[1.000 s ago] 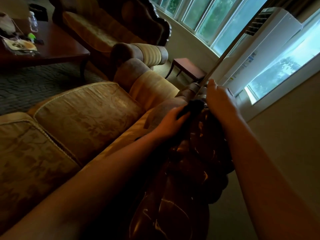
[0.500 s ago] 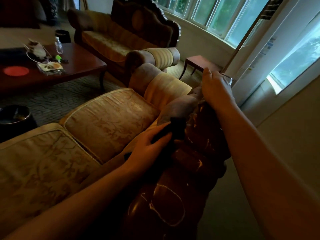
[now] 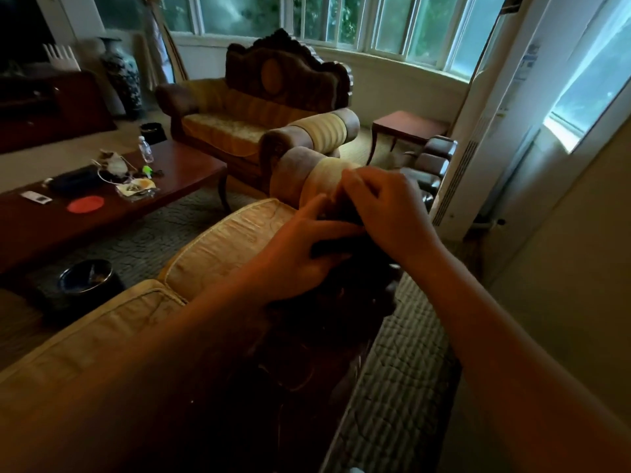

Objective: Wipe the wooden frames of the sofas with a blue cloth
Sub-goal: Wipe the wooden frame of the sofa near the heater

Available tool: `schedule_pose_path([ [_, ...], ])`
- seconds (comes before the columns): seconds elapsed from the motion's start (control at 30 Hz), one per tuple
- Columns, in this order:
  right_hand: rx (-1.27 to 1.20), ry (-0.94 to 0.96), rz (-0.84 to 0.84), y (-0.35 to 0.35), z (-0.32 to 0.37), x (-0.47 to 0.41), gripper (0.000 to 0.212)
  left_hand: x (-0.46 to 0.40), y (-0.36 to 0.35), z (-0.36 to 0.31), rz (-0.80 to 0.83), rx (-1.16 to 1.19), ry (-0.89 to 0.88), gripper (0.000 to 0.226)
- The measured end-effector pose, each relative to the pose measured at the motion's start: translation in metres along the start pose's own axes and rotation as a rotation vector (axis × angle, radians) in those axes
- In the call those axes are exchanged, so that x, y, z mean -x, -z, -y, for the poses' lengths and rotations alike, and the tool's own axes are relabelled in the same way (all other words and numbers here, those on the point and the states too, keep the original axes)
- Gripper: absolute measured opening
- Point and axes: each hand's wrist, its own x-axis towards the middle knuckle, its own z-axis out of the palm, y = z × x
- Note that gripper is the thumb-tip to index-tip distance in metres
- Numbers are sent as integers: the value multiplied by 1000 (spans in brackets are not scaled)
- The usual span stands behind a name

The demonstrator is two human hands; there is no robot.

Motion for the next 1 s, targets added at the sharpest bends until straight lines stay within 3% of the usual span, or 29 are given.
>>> schedule_pose_path([
  [0.17,51,186,-67,-8,-2,56,25,47,5,-3,49,-80,-30,36],
  [0.27,-13,98,-206,-2,-2,65,25,12,7,-4,-8,-223,-3,39],
  [0.4,-44,-89,-436,15,-7,59,27,-38,-5,-30,-98,-147,259,37],
  [0.47,-76,-143,-420,15,-5,65,31,-44,-7,-43,-93,77,437,32],
  [0.53,-111,-168,-297,7,5,74,39,-45,-2,-60,-114,487,697,24],
  [0.6,-125,-207,-228,-2,15,76,54,-47,7,-74,-83,902,878,34],
  [0.63,-125,-236,-230,-2,18,72,64,-47,11,-80,-32,1002,892,43],
  [0.7,-61,-258,-239,2,14,58,76,-48,13,-88,8,975,881,51],
  [0.77,48,-235,-193,5,-1,43,71,-43,8,-82,-205,719,812,42],
  [0.87,214,-128,-181,-1,-11,39,46,-26,1,-58,-622,337,676,29],
  [0.93,233,27,-175,-16,-3,62,36,-15,0,-41,-747,409,809,28],
  [1.0,234,179,-98,-35,13,99,31,-10,1,-29,-735,480,974,29],
])
